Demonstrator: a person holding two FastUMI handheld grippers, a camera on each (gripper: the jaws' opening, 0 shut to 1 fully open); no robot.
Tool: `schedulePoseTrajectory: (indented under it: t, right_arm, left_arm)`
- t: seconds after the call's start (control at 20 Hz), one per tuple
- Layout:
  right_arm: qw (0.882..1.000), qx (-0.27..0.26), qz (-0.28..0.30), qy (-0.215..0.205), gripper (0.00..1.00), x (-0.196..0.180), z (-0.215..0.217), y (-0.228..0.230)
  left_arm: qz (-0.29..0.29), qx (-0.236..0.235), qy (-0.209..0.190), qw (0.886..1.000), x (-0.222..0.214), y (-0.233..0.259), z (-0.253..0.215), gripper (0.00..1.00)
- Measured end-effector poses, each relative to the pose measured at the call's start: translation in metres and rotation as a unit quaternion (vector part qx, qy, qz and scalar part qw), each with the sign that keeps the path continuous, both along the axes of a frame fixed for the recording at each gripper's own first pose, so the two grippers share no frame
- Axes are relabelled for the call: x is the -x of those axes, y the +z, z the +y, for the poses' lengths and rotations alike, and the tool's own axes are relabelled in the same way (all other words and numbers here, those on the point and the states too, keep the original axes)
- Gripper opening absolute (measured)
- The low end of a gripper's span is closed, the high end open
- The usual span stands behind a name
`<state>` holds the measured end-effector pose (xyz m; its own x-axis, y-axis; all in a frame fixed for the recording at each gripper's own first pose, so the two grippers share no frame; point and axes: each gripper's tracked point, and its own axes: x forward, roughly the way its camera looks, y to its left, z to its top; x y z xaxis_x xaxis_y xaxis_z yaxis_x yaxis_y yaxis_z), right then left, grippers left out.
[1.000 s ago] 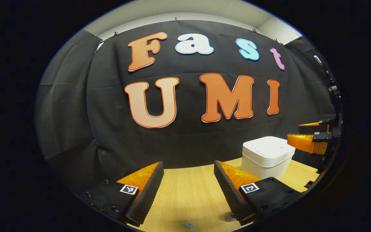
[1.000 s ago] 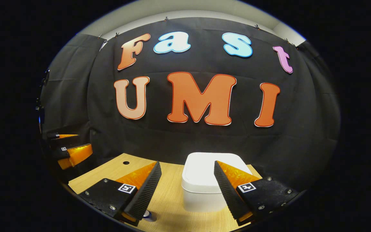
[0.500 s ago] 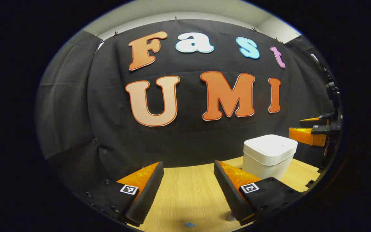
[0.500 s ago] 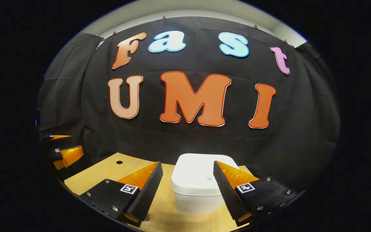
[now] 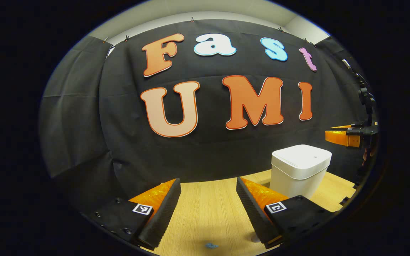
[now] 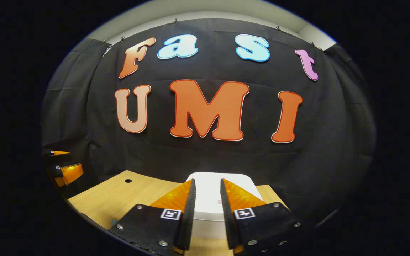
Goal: Press the lid of the desktop garbage bin to open it, pick up the crumpled paper on the desktop and throw it into the bin, then pick up the pop can on the desktop and drop it into the bin, and finally close the garbage bin lid.
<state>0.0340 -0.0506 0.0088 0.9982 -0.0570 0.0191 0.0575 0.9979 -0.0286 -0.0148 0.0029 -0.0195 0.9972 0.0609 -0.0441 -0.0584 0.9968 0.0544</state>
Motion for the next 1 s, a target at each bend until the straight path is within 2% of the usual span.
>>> schedulePoseTrajectory:
  t: [0.05,0.1,0.25,0.3,1.0]
  right_arm:
    - [1.0,0.003,-0.001,-0.003,0.4,-0.001,-0.003,0.0]
    - [1.0,0.003,-0.002,-0.003,0.26,-0.003,-0.004,-0.001]
    - [1.0,-0.004,0.003,-0.009,0.09,-0.01,-0.012,-0.007]
    - [1.0,-0.012,0.011,0.0,0.02,-0.012,-0.011,-0.011]
    - [0.998,-0.024,0.062,0.017,0.01,-0.06,-0.021,-0.053]
  left_arm:
    - [0.003,0.0,0.002,1.0,0.0,-0.001,-0.001,0.99]
    - [0.006,0.0,0.006,1.0,-0.001,-0.003,0.0,0.99]
    - [0.012,-0.001,0.013,1.0,0.0,-0.007,-0.001,1.0]
    - [0.013,-0.002,0.016,1.0,0.0,-0.007,-0.002,1.0]
    - [0.039,0.002,0.063,0.997,0.007,-0.024,0.004,0.99]
